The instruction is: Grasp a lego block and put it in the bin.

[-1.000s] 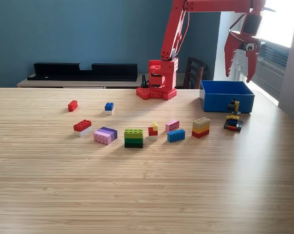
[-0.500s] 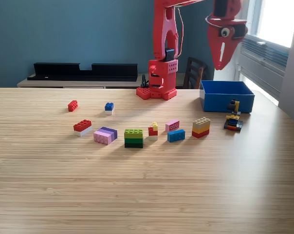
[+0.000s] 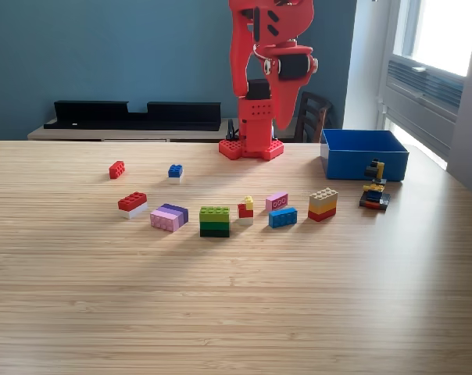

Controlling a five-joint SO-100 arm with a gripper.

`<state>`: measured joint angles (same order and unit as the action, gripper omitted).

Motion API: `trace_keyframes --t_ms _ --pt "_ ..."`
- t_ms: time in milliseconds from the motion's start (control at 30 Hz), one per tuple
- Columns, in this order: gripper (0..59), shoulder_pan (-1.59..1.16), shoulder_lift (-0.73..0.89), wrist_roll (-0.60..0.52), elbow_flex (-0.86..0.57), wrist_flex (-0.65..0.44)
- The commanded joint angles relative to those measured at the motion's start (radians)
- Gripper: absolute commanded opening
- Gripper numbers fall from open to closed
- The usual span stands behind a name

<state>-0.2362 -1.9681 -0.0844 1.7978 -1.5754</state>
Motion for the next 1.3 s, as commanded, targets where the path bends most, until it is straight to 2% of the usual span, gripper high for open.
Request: trace_keyframes --t_ms 33,633,1067,1300 --pt "0.0 0.006 -0.060 -0.005 0.006 0.023" --pt "0.0 0.077 -0.060 0.020 0.021 0.043" --pt "0.0 0.094 -0.060 0.074 0.118 0.181" --pt "0.0 0.091 -0.060 0.109 0.126 0.222"
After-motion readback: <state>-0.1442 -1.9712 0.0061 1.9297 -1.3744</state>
